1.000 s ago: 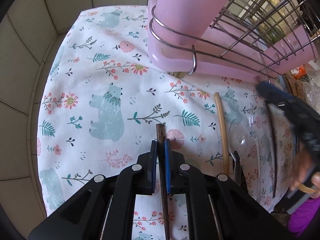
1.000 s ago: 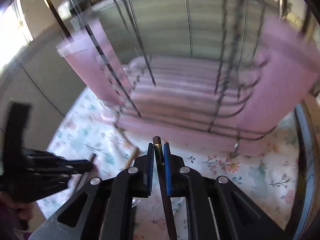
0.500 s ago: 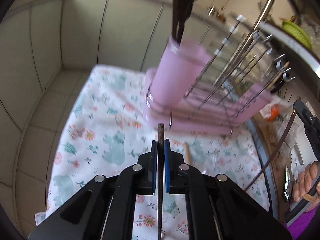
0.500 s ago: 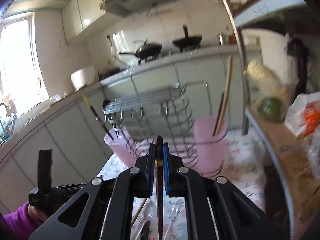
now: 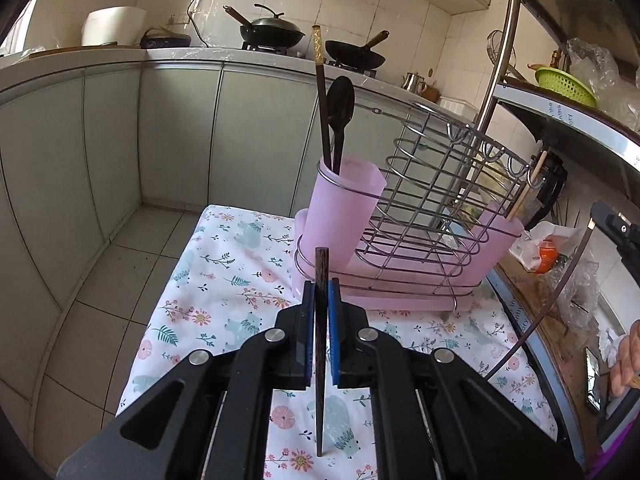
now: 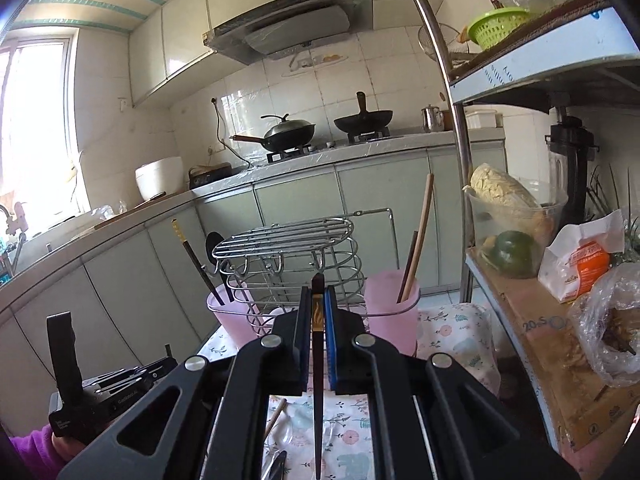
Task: Organize utensils
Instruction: 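Lift both held dark chopsticks up toward the pink cup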
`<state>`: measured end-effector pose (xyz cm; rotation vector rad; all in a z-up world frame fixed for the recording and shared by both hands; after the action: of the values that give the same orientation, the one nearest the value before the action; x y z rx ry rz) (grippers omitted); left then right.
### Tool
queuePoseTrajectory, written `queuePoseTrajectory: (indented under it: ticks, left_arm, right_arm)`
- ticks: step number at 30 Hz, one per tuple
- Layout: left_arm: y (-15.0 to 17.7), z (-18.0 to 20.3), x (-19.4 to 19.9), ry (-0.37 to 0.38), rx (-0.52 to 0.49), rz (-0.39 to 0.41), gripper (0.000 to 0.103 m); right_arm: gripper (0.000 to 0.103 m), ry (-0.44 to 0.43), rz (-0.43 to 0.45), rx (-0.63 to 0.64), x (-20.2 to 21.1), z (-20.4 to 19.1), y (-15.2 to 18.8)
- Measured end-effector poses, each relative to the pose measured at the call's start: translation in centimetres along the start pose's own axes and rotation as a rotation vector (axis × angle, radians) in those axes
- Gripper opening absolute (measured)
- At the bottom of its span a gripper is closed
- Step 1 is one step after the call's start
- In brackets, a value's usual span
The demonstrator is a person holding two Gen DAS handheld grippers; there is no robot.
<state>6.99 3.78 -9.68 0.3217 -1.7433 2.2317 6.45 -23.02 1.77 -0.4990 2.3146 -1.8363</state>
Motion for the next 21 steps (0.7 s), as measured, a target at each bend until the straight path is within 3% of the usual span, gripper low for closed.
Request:
queuePoseTrajectory:
  ticks: [21]
  left_arm:
    - [0.4,0.3,0.6,0.009,-0.016,0.021,0.006]
  right_arm:
    - [0.006,0.014,-0.013,0.022,-0.1,0.4,1.8]
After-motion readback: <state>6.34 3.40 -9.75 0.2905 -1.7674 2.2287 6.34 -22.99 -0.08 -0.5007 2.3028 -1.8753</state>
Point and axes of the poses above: each gripper's, at about its wrist camera, not at the fingertips, and x roughly against the way its jaws point, z to its right, y to its underside, the point moved 10 cm from there along -x, roughly the way its jaws point, and after that the axes turned 13 degrees about z, right-handed, at the moved point
